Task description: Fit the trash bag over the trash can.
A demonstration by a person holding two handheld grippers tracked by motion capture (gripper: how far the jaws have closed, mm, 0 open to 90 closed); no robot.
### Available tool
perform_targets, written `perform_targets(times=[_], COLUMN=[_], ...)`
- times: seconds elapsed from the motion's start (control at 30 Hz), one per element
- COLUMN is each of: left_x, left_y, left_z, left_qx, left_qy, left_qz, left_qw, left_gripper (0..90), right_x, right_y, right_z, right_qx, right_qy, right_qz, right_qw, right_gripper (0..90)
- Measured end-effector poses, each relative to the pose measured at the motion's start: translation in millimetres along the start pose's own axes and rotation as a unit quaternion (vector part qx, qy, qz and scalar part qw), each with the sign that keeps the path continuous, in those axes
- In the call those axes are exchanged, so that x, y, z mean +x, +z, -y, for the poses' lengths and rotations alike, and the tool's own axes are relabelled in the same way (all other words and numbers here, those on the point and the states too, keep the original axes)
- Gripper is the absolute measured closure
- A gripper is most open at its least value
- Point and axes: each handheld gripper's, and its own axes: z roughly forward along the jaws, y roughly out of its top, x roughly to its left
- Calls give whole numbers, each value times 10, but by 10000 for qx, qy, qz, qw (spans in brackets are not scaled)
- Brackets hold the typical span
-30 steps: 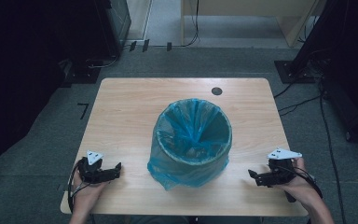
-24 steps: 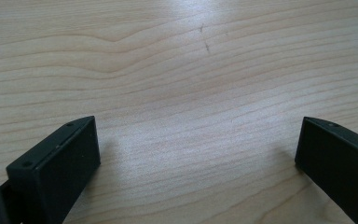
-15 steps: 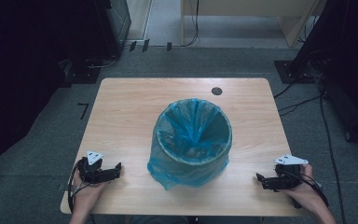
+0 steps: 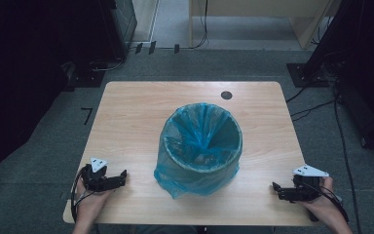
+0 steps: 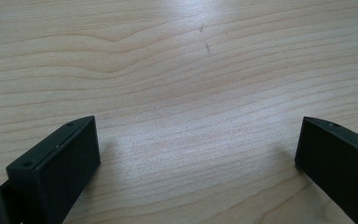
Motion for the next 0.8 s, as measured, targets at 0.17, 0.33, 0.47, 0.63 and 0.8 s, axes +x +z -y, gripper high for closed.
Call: perform_targets(times=[0.17, 0.33, 0.47, 0.63, 0.8], left_x=[0, 0, 0, 0, 0], left_y=[0, 0, 0, 0, 0], left_z=[0, 0, 0, 0, 1], left_qx=[-1, -2, -2, -1, -3], left_qy=[0, 0, 0, 0, 1], left_qz=[0, 0, 0, 0, -1], left_qw=[10000, 10000, 10000, 10000, 10000], left_gripper=[0, 0, 0, 0, 0], right_x=[-24, -66, -87, -93, -92], right_y=[-11, -22, -35, -41, -41], right_z=[48, 108, 128, 136, 137], right_qx=[-136, -338, -356, -354, -352], right_qy=[107, 218, 263, 289, 292], right_qz=[72, 160, 212, 223, 228], right_qw=[9998, 9991, 9988, 9987, 9987], right_gripper=[0, 0, 0, 0, 0])
